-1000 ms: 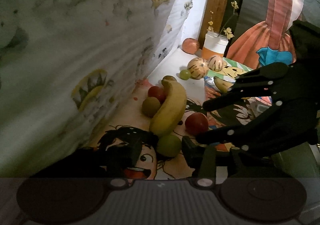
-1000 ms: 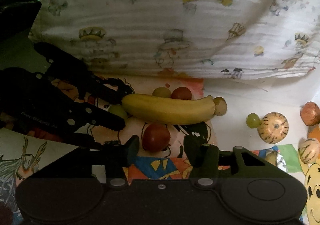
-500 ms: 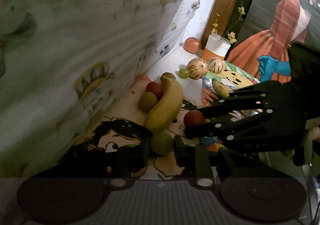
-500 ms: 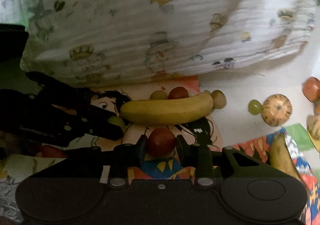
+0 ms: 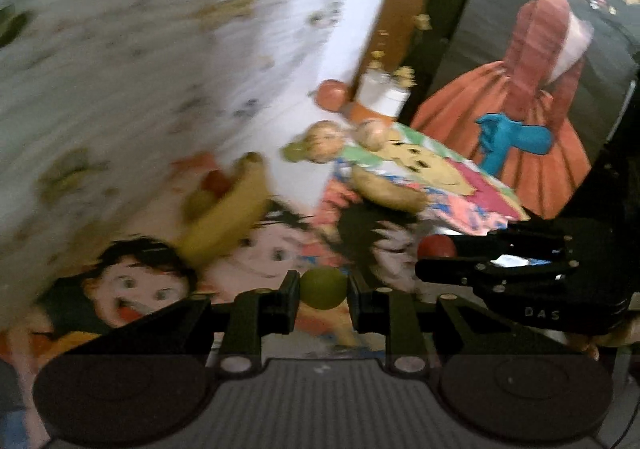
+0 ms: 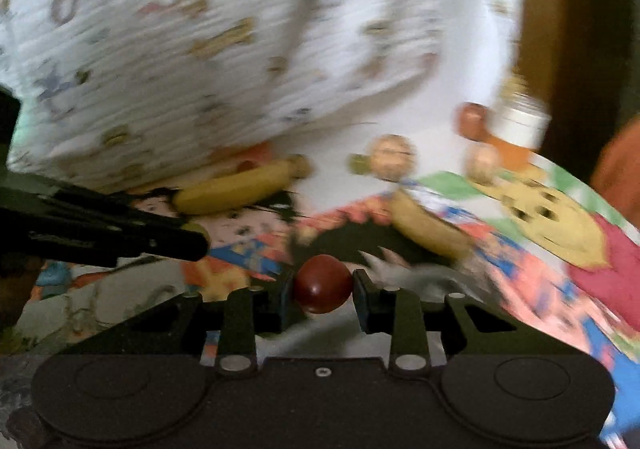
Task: Organize fruits
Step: 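Carry both grapes over the metal tray and open both tools to drop them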
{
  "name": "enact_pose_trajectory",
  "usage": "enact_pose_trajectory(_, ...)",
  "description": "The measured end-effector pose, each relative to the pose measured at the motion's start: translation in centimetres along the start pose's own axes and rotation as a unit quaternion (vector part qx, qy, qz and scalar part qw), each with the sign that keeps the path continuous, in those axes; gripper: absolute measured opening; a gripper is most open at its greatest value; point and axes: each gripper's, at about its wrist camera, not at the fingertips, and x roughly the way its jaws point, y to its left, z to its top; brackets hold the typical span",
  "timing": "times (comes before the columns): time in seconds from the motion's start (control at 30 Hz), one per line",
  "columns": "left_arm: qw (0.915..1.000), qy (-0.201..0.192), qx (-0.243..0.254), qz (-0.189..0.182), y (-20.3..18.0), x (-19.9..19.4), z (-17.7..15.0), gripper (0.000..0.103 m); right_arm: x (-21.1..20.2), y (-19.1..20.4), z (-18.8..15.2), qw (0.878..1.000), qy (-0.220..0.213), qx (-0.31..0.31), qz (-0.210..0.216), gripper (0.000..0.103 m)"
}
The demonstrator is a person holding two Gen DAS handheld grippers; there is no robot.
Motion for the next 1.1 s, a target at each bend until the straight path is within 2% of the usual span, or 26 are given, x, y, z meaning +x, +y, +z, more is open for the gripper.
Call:
enact_pose_trajectory(0.17,0.9993,-0.003,0.013,-0.035,-4.1,1.6,0.3,0.028,-1.8,-2.8,-2.2,0.995,-0.003,0.058,-0.083,0.033)
enact_pose_trajectory(0.4,0.9974,0.019,0.037,-0.059,-8.1,5.2,-0.1,0.028,-1.8,-5.1,-4.6,0.981,0.012,0.112,-0.155,0.033)
enact_pose_trajectory(0.63,0.9959,0.029,0.059,-0.063,-9.9,7.2,-0.6,0.028,-1.3,-5.9,-5.6,0.978,0.020,0.125,-0.168,0.033)
enact_pose_trajectory(0.93,0.9955,0.044,0.064,-0.054,-10.0,8.6,-1.2,0.028,-1.3,-5.6,-5.5,0.979,0.016,0.116,-0.169,0.035)
enact_pose_trajectory(1.1,0.9959,0.051,0.053,-0.053,-9.8,8.5,-1.1,0.028,-2.1,-5.4,-5.5,0.978,0.007,0.117,-0.170,0.044)
